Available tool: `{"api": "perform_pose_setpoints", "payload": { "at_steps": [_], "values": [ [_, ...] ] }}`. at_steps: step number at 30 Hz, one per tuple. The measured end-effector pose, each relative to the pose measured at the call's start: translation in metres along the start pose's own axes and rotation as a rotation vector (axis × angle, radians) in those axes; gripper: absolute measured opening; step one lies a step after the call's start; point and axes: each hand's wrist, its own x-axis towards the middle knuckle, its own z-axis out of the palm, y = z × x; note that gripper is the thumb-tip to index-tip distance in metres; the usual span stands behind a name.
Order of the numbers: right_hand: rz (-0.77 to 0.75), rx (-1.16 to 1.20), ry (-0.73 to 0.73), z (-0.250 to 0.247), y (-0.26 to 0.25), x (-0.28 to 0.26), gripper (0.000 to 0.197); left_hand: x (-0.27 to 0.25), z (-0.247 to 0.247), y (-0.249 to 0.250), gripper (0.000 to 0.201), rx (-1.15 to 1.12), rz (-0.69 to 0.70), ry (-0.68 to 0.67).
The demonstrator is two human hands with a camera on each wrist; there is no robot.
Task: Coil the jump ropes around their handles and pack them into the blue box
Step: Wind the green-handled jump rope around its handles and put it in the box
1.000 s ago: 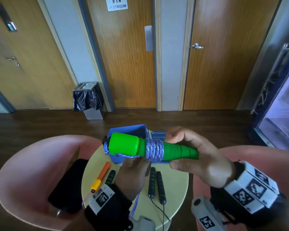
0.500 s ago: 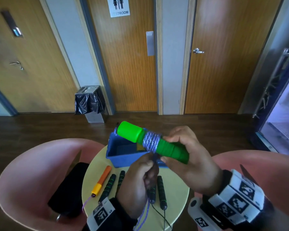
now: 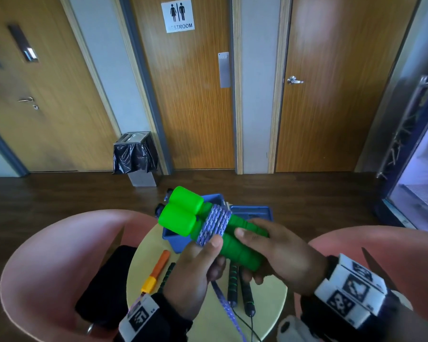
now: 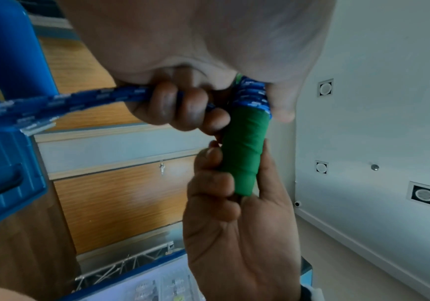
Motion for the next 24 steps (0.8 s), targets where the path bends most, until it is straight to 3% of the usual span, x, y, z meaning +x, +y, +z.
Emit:
{"api": "perform_pose_setpoints", "payload": {
  "at_steps": [5,8,10,14,18,20,22,24],
  "values": [
    [-0.115,-0.044,0.075,0.023,-0.004,0.017,0.038,0.003,-0.031,0.004,0.094,0.155,0.0,-0.021],
    [-0.152,-0.013,0.15,0.04,-0.006,0.031,0.046,0.008,-0.05,0.002,0.05,-0.086,-0.012,-0.039],
    [-0.179,-0.007,0.208,0.053,-0.009,0.04,0.048,0.012,-0.063,0.004,0.038,-0.086,-0.009,-0.037],
    [-0.21,-0.083,0.303,0.081,-0.014,0.054,0.048,0.024,-0.087,0.007,0.041,0.211,0.014,0.108],
    [-0.281,-0.278,0.507,0.108,-0.022,0.067,0.025,0.029,-0.123,0.023,0.025,0.349,0.028,0.056],
    [-0.327,-0.422,0.607,0.113,-0.027,0.073,0.023,0.027,-0.14,0.035,0.016,0.46,0.09,0.033],
    [-0.337,-0.593,0.652,0.116,-0.03,0.08,0.026,0.026,-0.157,0.047,0.022,0.588,0.161,0.002],
    [-0.253,-0.779,0.616,0.121,-0.032,0.085,0.028,0.027,-0.173,0.059,0.018,0.705,0.225,-0.044]
  ]
}}
